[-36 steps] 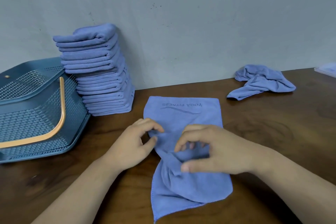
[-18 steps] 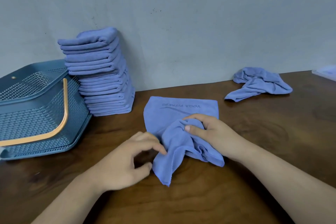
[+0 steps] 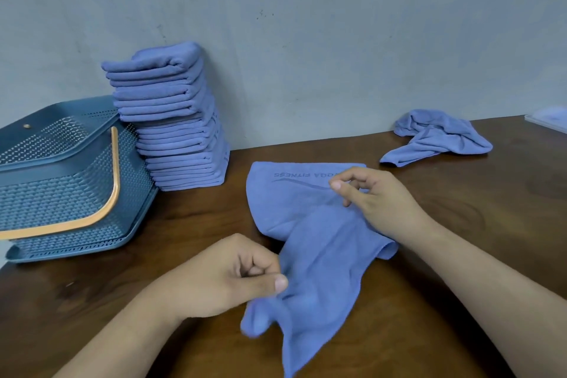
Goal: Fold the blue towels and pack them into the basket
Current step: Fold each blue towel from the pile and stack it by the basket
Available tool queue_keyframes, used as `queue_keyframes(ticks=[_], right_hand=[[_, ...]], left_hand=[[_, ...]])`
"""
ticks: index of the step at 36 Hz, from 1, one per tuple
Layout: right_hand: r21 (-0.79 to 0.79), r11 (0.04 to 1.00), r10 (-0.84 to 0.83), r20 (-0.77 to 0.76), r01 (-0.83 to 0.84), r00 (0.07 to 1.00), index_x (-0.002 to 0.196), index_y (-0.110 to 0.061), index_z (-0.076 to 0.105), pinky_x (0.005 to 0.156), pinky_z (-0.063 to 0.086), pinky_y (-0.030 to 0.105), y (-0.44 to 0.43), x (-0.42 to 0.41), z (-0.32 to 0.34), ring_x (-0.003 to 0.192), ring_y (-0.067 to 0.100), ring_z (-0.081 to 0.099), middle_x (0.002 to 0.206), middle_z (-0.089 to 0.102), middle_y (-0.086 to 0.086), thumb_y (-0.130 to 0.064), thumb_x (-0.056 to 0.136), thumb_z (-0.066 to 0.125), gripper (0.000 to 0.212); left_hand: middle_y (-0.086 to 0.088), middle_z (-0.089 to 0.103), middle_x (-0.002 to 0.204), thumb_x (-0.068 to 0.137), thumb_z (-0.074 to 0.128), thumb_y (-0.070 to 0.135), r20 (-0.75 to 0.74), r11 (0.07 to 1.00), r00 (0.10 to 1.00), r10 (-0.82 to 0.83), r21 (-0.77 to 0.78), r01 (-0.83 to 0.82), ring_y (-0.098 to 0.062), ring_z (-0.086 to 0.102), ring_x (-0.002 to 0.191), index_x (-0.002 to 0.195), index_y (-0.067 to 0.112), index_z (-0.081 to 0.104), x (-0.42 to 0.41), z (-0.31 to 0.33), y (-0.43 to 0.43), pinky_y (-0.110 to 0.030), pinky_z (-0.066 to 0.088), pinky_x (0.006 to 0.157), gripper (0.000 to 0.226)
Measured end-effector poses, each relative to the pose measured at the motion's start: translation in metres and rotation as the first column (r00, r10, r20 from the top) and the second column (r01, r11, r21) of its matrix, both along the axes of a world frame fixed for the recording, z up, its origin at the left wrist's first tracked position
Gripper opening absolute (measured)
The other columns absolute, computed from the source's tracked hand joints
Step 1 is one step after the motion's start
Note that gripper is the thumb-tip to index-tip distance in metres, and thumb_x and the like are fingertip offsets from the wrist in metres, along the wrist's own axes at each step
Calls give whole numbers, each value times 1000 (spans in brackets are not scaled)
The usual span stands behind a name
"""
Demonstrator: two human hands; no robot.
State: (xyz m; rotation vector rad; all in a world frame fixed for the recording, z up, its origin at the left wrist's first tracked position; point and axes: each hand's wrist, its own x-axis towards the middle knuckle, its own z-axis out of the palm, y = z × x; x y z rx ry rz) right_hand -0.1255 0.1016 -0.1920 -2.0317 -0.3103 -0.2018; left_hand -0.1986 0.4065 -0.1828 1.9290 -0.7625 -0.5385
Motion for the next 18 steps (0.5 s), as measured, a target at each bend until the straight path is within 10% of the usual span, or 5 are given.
queue_keyframes(ticks=[5, 11, 18], right_hand=[[-62, 998, 6, -5, -6, 1000, 92, -39, 76, 77, 49, 34, -3, 2, -2, 78, 14, 69, 77, 72, -5, -52, 96, 70, 14], [-375, 927, -21, 5, 22, 1000, 92, -38, 75, 77, 52, 29, -9, 2, -7, 83, 2, 65, 88, 72, -20, -60, 98, 61, 27], [-701, 713, -61, -41, 15, 997, 138, -44, 60, 106, 47, 39, -3, 2, -19, 132, 11, 48, 142, 56, -19, -61, 105, 43, 41]], left_hand=[[-12, 71, 61, 106, 63, 26, -212, 995, 974, -81, -81, 65, -13, 61, 50, 83, 8, 69, 0, 7, 2, -30, 46, 63, 30], [6, 76, 85, 104, 66, 34, 283, 880, 847, 450, 23, -474, -13, 70, 78, 87, 31, 73, 22, -23, 0, -33, 54, 77, 19], [40, 58, 127, 105, 59, 41, 520, 820, 778, 352, 229, -524, 9, 46, 129, 130, 49, 62, 37, -41, 4, -16, 38, 103, 26]])
